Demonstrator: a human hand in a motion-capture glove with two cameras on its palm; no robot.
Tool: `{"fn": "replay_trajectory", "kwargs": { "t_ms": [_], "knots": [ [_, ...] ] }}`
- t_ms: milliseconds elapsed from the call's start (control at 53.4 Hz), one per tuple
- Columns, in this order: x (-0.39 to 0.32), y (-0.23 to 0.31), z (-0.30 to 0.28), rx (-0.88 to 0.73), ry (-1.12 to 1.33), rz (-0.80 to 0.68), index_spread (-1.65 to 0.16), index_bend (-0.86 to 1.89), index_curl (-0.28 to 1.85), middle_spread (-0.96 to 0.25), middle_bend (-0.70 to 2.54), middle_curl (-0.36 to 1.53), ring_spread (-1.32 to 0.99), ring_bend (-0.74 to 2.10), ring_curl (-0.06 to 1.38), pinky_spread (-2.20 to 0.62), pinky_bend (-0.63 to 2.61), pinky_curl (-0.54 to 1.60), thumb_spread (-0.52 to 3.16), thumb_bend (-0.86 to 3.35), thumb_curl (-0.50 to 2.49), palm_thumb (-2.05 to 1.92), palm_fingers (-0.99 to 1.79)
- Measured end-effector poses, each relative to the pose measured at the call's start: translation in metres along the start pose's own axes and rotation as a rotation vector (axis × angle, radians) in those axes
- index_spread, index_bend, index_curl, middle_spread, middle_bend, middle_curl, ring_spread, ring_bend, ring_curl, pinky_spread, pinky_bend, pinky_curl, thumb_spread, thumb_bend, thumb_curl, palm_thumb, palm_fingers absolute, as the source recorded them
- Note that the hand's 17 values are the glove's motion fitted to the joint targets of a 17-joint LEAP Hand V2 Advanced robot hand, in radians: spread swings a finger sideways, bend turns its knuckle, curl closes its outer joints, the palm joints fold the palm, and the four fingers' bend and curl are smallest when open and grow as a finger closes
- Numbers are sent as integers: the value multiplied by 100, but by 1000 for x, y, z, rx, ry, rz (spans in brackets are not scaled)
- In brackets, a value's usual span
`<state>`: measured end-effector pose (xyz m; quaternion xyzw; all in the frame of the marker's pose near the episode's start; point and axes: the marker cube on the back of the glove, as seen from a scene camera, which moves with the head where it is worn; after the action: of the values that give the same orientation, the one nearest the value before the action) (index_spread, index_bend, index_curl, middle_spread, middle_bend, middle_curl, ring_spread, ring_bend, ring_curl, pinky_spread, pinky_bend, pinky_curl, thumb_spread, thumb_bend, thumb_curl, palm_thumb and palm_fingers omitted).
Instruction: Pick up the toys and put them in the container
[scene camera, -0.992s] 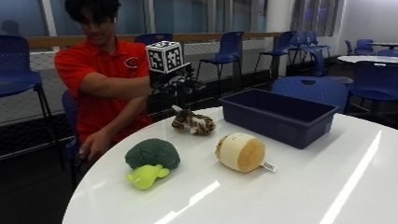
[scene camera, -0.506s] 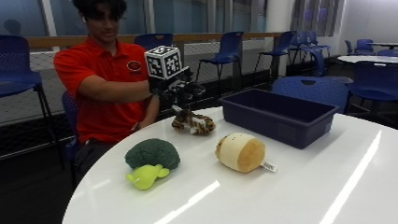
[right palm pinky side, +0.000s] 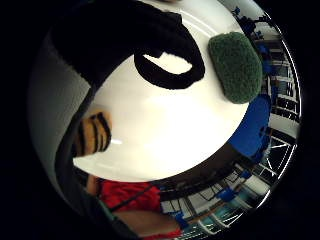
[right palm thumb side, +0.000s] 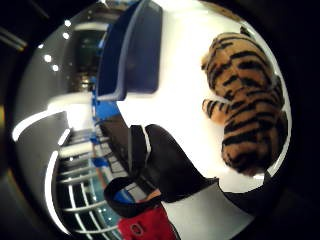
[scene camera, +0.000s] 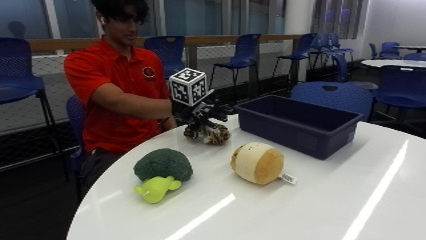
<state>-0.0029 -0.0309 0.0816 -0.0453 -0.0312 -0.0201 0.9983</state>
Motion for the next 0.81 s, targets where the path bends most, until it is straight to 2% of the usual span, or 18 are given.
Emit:
{"fn": "replay_trajectory", "kwargs": {
  "t_ms": [225,356,487,637,768,786,805],
  "knots": [
    [-3,-12,21,9,21,0,-33,10,18,-5,8,19,1,15,13,10,118,45,113,-6,18,-7,-27],
    [-1,-19,38,-65,52,6,-33,7,16,-1,6,17,3,15,14,10,130,46,112,-4,20,-3,-34],
    [-4,-24,46,-68,118,12,-33,8,15,1,8,15,4,18,15,8,131,45,112,-2,22,0,-31],
    [-4,-26,47,-72,181,24,-36,12,16,-1,11,15,4,34,21,4,122,42,118,1,26,10,-13],
    [-3,-27,46,-53,190,17,-39,17,18,-5,15,16,-8,67,30,-4,107,36,124,3,30,17,5],
    [-3,-27,46,-49,190,19,-39,15,18,-4,14,16,-7,63,28,-4,109,37,124,3,30,17,0],
    [-3,-27,46,-44,191,21,-40,19,19,-6,16,17,-12,73,32,-7,105,36,126,4,30,19,10]
  ]
}}
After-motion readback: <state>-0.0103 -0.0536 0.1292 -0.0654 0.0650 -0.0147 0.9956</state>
